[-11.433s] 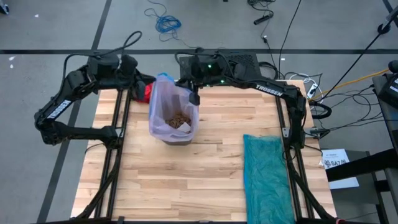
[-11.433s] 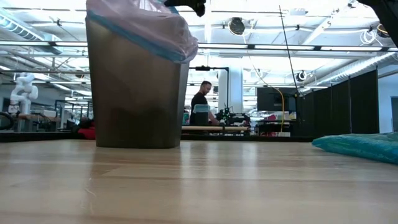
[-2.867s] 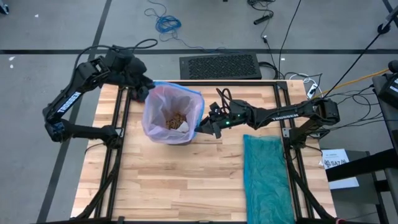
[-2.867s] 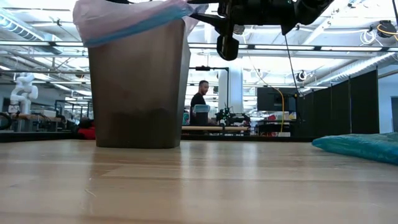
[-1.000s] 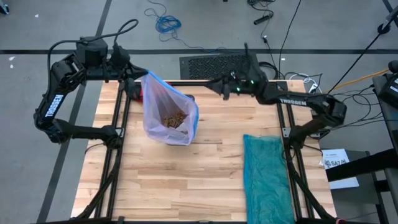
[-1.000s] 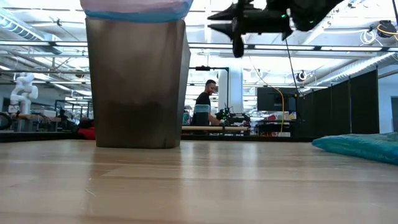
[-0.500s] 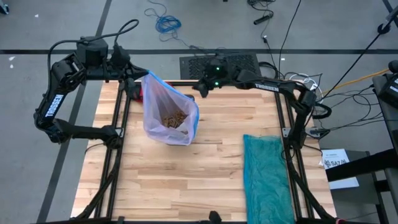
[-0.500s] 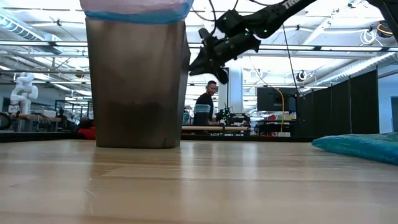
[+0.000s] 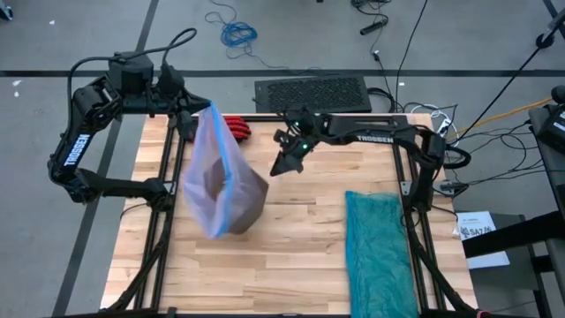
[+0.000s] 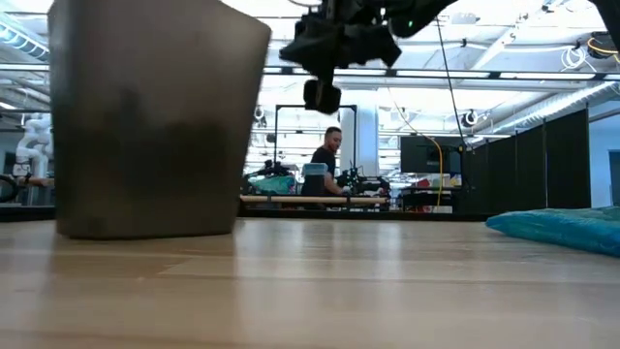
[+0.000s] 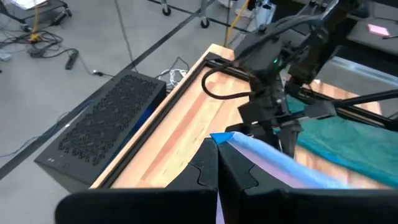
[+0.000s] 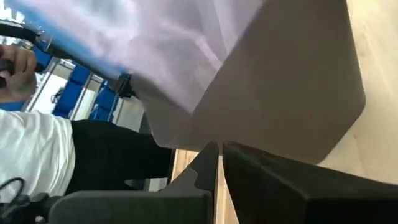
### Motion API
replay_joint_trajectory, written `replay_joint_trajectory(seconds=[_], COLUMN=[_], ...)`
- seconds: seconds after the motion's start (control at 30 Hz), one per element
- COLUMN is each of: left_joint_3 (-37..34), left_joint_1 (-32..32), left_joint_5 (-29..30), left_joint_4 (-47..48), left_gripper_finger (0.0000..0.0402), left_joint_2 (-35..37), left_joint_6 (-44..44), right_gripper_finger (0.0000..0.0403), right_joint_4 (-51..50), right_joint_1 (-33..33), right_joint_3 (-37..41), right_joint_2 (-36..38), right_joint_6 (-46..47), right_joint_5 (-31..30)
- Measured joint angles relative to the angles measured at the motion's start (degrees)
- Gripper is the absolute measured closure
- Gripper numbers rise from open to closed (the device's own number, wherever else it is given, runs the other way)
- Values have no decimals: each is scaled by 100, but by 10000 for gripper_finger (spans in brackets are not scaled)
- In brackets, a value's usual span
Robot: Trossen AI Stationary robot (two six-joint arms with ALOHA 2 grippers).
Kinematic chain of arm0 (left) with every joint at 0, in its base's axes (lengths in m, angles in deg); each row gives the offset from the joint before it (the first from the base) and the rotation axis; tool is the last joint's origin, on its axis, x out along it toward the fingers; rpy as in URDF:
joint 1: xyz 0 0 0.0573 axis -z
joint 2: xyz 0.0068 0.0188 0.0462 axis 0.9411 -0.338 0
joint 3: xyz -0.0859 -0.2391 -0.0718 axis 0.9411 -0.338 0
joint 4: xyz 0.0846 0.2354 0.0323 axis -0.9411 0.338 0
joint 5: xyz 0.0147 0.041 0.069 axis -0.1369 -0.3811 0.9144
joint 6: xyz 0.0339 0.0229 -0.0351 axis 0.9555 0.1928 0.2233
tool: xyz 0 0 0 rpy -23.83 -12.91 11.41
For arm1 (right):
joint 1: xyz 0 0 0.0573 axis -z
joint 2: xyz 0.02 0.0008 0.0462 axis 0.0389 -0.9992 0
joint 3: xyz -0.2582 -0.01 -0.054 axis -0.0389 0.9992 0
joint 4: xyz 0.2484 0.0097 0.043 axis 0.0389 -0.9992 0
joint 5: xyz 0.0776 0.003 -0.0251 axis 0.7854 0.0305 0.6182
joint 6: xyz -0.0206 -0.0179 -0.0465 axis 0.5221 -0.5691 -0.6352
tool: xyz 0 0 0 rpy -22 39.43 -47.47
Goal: Place trash/remove bag and relplace
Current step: Close the pink trash bag inside the trash bin
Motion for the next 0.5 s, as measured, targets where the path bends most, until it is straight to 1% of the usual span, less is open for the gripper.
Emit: replay_joint_trajectory(seconds=[0.07, 0.13, 0.23, 0.3, 0.43, 0.5], left_joint_3=[0, 0, 0, 0, 0, 0], left_joint_1=[1, 1, 1, 3, 140, 280], left_joint_5=[-134, -251, -479, -645, -928, -991], left_joint_4=[0, -1, -4, -4, -27, -75], left_gripper_finger=[402, 402, 402, 402, 402, 402], left_joint_2=[0, 2, 2, 2, -12, -38], left_joint_6=[2, 7, 2, -3, -5, -7], right_gripper_finger=[386, 381, 362, 337, 272, 237], right_joint_4=[16, 114, 771, 1542, 3202, 3698], right_joint_1=[-89, -135, -122, -80, 70, 106], right_joint_3=[0, 0, 0, -2, -3, -4], right_joint_2=[158, 340, 599, 666, 540, 416], right_joint_6=[0, -1, 3, 95, 870, 1113], right_joint_5=[-224, -582, -1132, -1418, -1467, -1507])
